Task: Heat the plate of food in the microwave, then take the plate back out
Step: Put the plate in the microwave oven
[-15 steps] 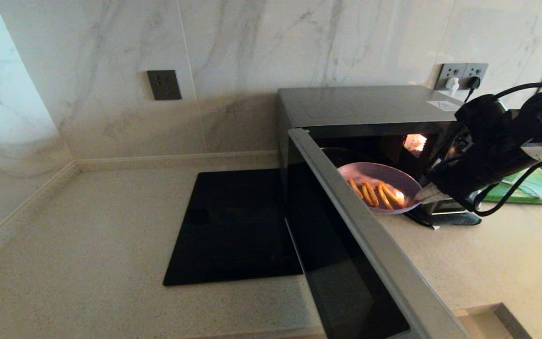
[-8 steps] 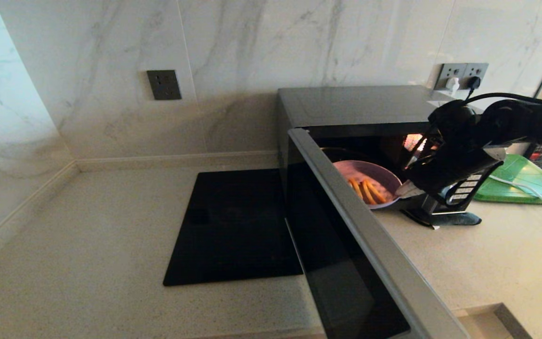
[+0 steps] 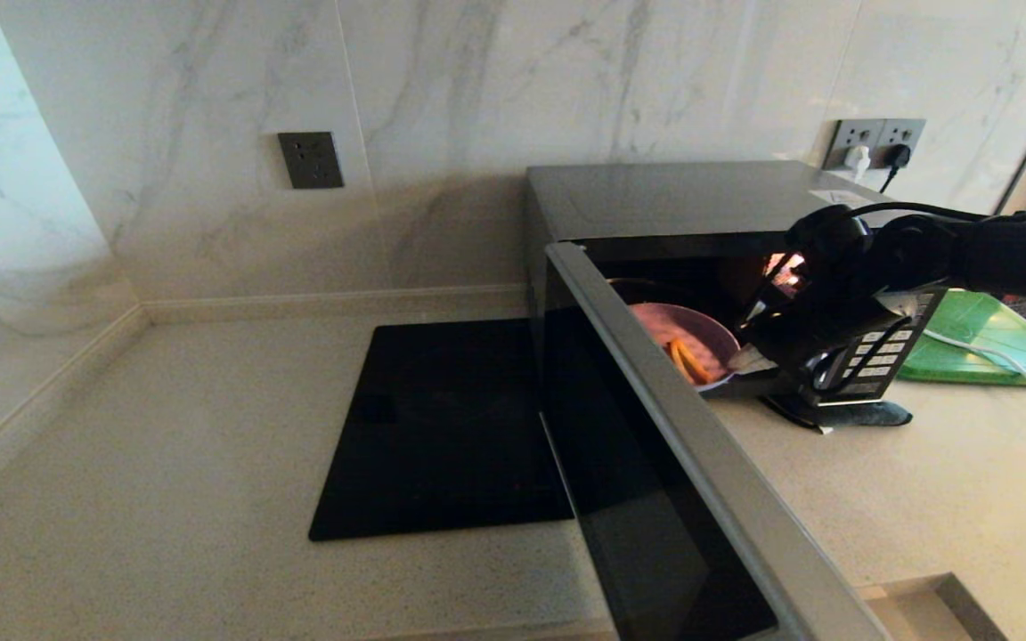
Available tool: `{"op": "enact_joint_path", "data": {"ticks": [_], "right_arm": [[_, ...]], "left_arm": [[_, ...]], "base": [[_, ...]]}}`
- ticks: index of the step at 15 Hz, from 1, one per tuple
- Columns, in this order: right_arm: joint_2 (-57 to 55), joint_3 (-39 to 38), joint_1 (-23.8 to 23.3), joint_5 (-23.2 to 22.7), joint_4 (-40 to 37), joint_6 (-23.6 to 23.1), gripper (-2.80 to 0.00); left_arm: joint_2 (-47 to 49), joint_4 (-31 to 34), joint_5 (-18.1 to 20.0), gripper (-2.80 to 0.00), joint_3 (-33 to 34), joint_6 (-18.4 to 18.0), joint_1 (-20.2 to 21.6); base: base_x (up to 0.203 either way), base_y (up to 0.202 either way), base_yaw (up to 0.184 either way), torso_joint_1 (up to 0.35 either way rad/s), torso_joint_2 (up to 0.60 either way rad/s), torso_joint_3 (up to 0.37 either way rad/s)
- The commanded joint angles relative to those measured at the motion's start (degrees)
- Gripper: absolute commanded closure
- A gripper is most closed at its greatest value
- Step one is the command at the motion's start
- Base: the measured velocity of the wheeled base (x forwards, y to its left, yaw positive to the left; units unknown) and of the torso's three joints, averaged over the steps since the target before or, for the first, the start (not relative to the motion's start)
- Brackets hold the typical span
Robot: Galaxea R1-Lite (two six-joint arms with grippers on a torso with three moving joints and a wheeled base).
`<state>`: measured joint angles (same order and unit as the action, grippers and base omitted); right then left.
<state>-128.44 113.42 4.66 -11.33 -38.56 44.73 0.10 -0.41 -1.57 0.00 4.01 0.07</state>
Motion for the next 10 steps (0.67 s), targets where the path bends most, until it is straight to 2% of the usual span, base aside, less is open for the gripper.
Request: {"op": "enact_joint_path", "data": {"ticks": [1, 10], "right_arm": [[-0.4, 0.0, 0.0, -0.1, -0.2, 0.3, 0.0], [-2.1, 0.0, -0.1, 0.9, 2.5, 0.4, 0.0]], "left_arm": [[0.0, 0.0, -0.1, 0.0, 0.0, 0.0, 0.0], [0.0, 0.0, -0.1, 0.0, 0.0, 0.0, 0.0]], "base": [[0.0, 0.0, 0.0, 0.0, 0.0, 0.0], [0.0, 0.0, 0.0, 0.0, 0.0, 0.0]]}}
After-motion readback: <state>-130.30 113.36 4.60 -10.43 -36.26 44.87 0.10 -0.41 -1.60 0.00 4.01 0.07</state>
